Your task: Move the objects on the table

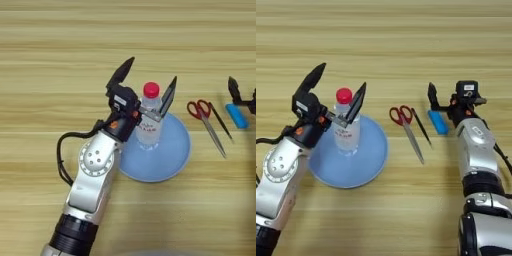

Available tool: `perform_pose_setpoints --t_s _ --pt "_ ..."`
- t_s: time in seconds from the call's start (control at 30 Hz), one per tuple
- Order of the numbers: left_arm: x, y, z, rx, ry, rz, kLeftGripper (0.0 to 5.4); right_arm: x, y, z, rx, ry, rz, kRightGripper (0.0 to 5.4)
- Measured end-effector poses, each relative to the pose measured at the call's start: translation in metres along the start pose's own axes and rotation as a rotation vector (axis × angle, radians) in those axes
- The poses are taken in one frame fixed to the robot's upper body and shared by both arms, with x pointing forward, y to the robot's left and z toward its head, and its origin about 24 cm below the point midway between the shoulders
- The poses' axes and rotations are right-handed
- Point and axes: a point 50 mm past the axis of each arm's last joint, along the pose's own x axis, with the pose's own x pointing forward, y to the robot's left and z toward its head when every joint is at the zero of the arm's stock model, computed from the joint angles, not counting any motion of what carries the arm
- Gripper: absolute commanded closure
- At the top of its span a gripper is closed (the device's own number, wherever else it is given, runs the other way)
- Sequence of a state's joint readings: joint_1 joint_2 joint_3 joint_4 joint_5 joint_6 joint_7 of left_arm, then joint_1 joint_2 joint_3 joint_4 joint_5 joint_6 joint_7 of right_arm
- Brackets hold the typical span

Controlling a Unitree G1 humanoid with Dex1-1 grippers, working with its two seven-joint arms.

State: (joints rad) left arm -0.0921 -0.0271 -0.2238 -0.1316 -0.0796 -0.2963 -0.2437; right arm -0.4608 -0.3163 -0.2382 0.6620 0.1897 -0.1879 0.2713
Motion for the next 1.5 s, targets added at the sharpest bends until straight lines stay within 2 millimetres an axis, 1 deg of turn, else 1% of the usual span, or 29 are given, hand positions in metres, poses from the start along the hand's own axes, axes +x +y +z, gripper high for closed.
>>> perform_pose_setpoints --t_s 0.17,0.37,0.5,0.7,0.9,1.03,1.2,1.3,1.5 --pt "0.000 0.015 0.009 0.028 -0.051 0.093 0.02 0.000 0.000 0.000 0.000 0.000 0.000 0.00" --pt "0.000 0.039 0.016 0.071 -0.084 0.243 0.02 0.000 0.000 0.000 0.000 0.000 0.000 0.00" --pt "-0.003 0.054 0.016 0.105 -0.078 0.339 0.02 0.000 0.000 0.000 -0.001 0.000 0.001 0.00" --pt "-0.011 0.080 0.002 0.180 0.035 0.508 0.02 0.000 0.001 0.000 -0.001 0.001 0.002 0.00" --pt "-0.026 0.098 -0.024 0.190 0.194 0.626 0.02 0.000 0.001 0.000 -0.002 0.001 0.002 0.00" --pt "-0.028 0.104 -0.033 0.195 0.251 0.637 0.02 0.000 0.001 0.000 -0.002 0.000 0.003 0.00" --pt "-0.028 0.111 -0.039 0.192 0.285 0.653 0.02 0.000 0.001 0.000 -0.003 -0.004 0.003 0.00" --pt "-0.029 0.118 -0.041 0.210 0.304 0.666 0.02 -0.001 0.002 0.005 -0.011 -0.032 0.008 0.00" --pt "-0.030 0.122 -0.047 0.212 0.336 0.669 0.02 -0.012 0.012 0.012 -0.028 -0.086 0.058 0.00"
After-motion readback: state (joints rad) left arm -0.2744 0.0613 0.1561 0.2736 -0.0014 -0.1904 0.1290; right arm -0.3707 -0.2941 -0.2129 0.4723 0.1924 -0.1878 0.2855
